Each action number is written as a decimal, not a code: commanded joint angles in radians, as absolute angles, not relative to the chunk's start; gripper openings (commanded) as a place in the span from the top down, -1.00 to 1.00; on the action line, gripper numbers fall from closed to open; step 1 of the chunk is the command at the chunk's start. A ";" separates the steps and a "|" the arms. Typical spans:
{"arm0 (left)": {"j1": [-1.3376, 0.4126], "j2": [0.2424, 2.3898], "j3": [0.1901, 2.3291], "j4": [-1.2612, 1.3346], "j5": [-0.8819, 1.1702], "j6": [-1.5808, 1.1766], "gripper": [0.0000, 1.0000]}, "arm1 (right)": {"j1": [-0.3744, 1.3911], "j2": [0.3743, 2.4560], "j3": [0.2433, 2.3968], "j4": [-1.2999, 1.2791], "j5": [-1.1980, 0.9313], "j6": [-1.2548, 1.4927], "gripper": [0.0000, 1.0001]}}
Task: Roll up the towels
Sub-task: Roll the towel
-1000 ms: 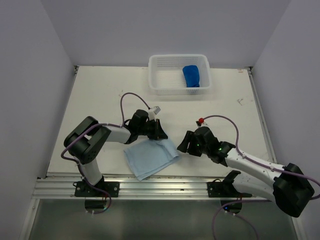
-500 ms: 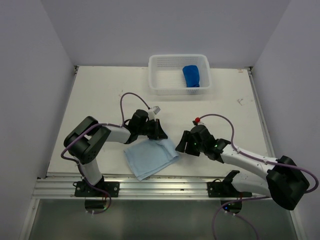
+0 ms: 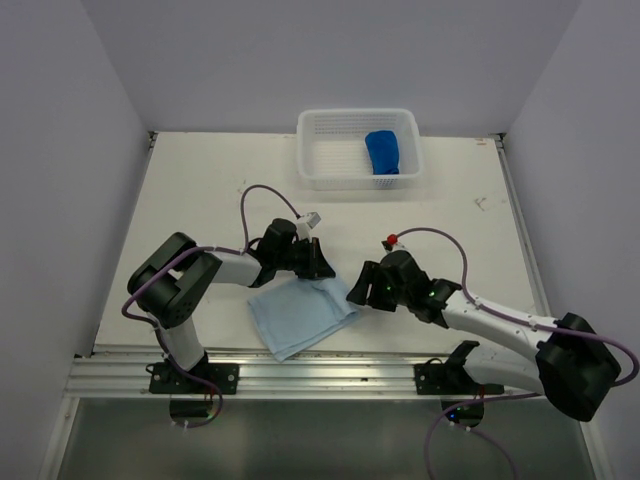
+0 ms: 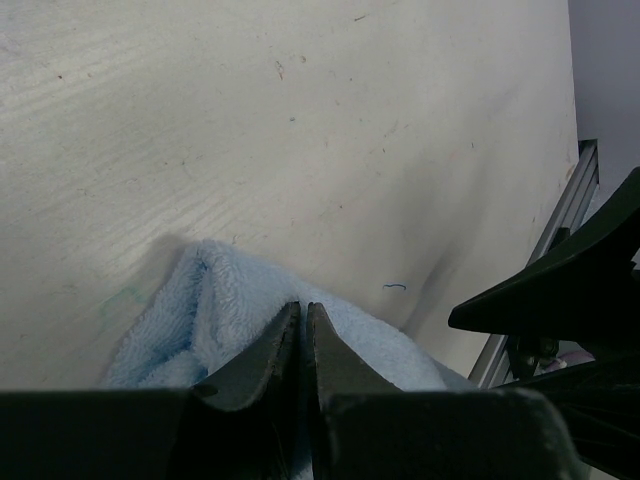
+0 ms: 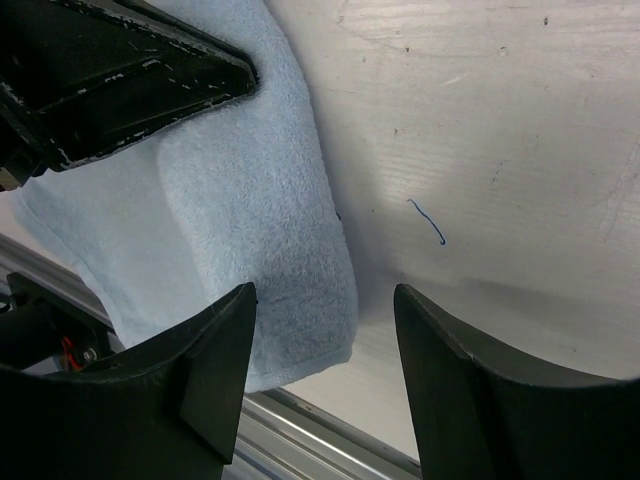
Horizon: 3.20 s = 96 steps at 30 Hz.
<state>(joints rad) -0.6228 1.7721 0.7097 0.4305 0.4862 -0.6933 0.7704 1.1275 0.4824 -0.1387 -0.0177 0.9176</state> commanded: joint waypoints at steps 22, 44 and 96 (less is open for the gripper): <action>-0.614 1.776 0.736 0.433 0.471 -0.673 0.79 | 0.854 1.227 0.534 -0.051 -0.068 0.887 -0.24; -0.614 1.770 0.759 0.414 0.472 -0.670 0.79 | 0.980 1.324 0.618 -0.196 0.158 0.758 0.52; -0.650 1.522 0.741 0.350 0.439 -0.761 0.78 | 1.526 1.960 1.282 -1.058 1.023 1.026 1.00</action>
<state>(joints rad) -0.6384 1.5478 0.7494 0.3145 0.4484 -0.7448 1.5101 1.9263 1.2236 -0.9527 0.9348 0.9657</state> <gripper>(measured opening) 0.107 0.258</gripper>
